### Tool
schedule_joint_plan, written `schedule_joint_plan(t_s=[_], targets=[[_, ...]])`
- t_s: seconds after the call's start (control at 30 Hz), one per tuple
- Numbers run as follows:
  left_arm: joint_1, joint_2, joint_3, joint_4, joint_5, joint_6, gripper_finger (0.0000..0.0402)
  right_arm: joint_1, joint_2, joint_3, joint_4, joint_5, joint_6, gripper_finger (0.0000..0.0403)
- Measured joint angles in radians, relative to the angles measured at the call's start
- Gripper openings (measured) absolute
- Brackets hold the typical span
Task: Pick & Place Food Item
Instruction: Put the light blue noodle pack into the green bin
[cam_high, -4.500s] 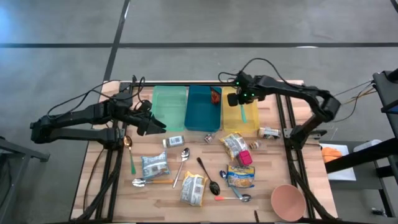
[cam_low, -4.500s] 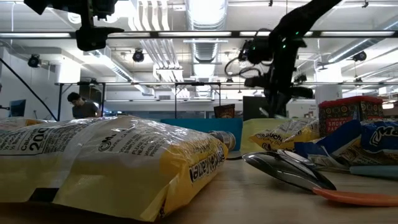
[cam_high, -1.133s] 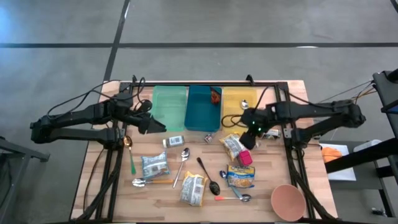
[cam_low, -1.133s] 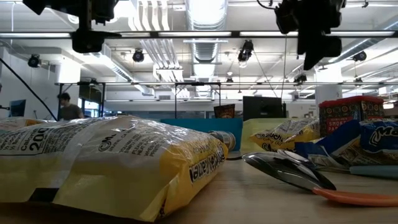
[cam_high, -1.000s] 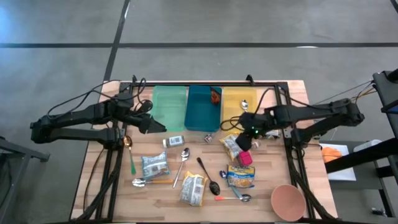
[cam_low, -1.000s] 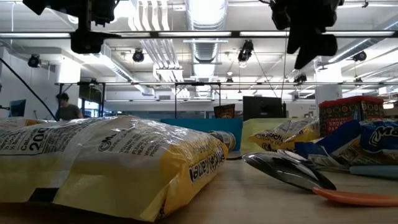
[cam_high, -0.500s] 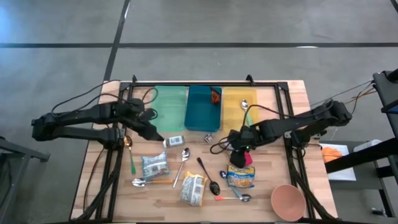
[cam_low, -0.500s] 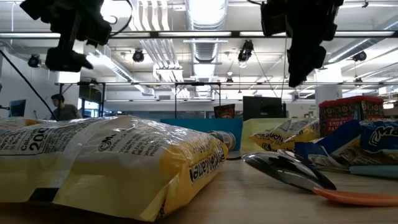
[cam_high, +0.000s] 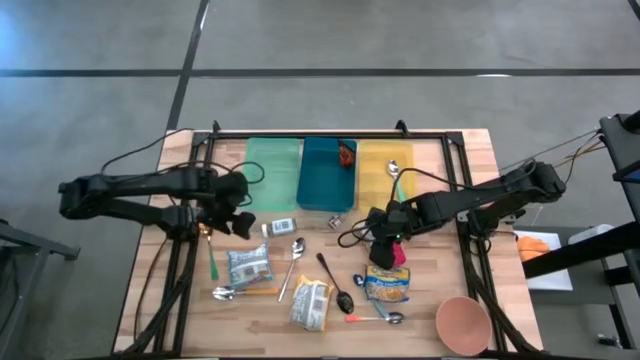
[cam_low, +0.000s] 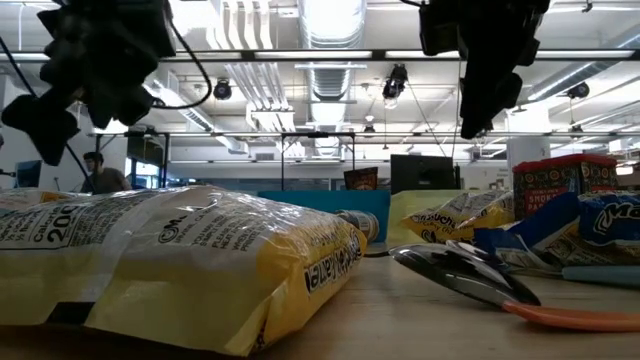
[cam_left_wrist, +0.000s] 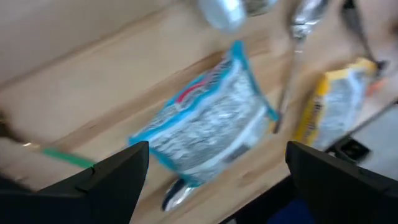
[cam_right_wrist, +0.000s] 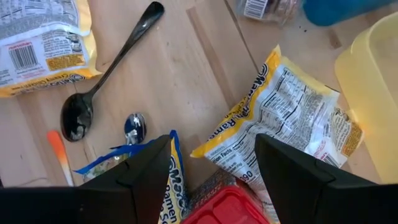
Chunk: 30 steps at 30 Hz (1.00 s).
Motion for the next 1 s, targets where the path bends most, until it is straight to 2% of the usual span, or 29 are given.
schedule_joint_plan(t_s=[0.17,0.47,0.63,0.8,1.0], targets=[[-0.011,0.032,0.000,-0.066,-0.052,-0.008,0.0384,0.000,0.000,0.000,0.000,0.017,-0.004,0.0231],[-0.059,0.088,-0.005,-0.076,-0.149,-0.032,0.0385,0.000,0.000,-0.001,0.000,0.021,-0.008,0.0231],[-0.090,0.085,-0.093,-0.023,-0.094,-0.067,0.0385,0.000,0.000,-0.001,0.000,0.021,-0.008,0.0231],[-0.146,0.054,-0.217,0.137,-0.015,-0.196,0.0385,0.000,0.000,-0.002,0.000,0.021,-0.008,0.0231],[-0.183,0.007,-0.259,0.323,0.010,-0.316,0.0385,0.000,0.000,-0.002,0.000,0.021,-0.019,0.0231]])
